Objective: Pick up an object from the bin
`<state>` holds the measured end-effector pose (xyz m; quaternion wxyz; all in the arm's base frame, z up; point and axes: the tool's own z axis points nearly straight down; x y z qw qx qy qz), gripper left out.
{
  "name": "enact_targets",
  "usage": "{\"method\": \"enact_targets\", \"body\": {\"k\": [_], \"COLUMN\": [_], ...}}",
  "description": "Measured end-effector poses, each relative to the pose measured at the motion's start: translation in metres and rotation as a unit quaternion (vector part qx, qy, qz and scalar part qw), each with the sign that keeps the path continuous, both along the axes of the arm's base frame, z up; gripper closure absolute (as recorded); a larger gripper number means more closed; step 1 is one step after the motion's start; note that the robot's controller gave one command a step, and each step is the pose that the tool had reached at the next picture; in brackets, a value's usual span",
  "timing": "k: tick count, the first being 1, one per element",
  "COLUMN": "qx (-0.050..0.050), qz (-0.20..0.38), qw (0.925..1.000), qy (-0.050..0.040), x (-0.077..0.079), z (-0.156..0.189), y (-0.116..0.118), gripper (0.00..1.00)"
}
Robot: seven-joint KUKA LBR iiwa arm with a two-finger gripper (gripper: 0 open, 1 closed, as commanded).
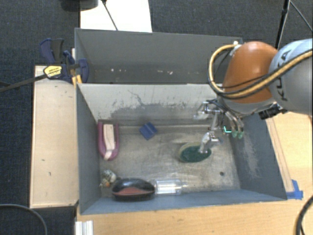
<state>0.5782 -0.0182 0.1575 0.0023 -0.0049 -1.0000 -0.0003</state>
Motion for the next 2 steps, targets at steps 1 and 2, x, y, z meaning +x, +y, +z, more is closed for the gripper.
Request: {"method": "enact_targets", "body": {"k": [1, 2], "qx": [0.001, 0.000], "qz": [0.006, 0.007], "qw": [1.0000, 1.0000], "qy": [0.0045, 0.0029], "x": [0.0143, 0.0153], "z": [-0.0802, -0.0787], "y": [-0.0087, -0.0088], "gripper": [0.00, 1.00]}}
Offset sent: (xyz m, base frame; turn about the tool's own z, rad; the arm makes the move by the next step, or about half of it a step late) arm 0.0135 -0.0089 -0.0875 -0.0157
